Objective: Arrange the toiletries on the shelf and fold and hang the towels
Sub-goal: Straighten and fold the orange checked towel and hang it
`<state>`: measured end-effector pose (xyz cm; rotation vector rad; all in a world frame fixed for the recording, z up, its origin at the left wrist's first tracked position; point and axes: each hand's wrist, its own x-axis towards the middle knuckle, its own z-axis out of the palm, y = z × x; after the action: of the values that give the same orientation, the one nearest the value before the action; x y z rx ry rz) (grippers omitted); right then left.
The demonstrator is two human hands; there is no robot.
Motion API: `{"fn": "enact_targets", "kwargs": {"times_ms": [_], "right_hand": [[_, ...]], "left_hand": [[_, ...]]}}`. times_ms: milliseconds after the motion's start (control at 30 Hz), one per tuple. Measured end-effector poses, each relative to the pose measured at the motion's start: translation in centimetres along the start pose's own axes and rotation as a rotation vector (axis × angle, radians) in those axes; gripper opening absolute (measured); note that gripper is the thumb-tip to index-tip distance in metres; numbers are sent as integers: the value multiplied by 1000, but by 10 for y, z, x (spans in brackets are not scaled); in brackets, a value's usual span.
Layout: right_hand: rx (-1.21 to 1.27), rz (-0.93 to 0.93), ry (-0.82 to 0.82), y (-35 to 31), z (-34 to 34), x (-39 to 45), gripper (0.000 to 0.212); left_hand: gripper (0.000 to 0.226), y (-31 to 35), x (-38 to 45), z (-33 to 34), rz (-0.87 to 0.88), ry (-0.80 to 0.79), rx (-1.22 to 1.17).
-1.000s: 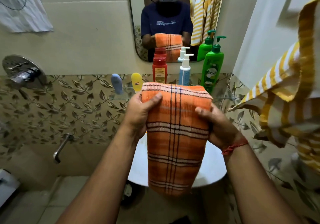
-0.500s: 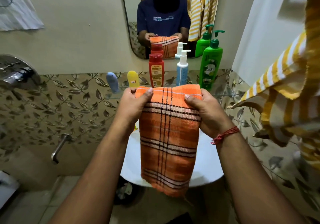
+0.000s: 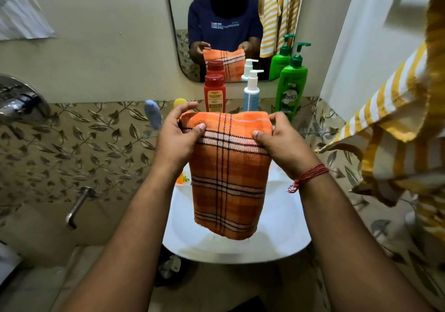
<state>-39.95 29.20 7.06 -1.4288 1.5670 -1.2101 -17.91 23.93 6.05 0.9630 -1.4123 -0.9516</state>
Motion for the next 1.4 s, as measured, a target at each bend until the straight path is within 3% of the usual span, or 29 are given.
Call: {"fn": "enact_targets", "kwargs": {"times_ms": [167, 367, 467, 600, 700, 800, 967, 1200, 1400], "right_hand": [[82, -50, 135, -10, 9, 3, 37], [141, -165, 84, -3, 9, -5, 58], [51, -208, 132, 2, 9, -11, 61], [-180, -294, 197, 12, 13, -22, 57], [-225, -390, 193, 28, 13, -26, 46], [-279, -424, 171, 43, 14, -27, 50], [-338, -479, 193, 54, 13, -24, 55], [-382, -578, 265, 55, 15, -25, 32], [-105, -460, 258, 44, 20, -36, 26]], "left_hand": [[40, 0, -3, 3, -84, 118, 13], [75, 19, -6, -8, -168, -168, 57], [74, 28, -7, -7, -176, -196, 222], [69, 35, -4, 4, -55, -153, 514], [72, 36, -4, 12, -28, -109, 584], [69, 33, -7, 17, 12, -33, 623], [62, 22, -13, 20, 86, 97, 638], [62, 14, -30, 22, 102, 236, 689], [55, 5, -31, 9, 111, 181, 456]]}}
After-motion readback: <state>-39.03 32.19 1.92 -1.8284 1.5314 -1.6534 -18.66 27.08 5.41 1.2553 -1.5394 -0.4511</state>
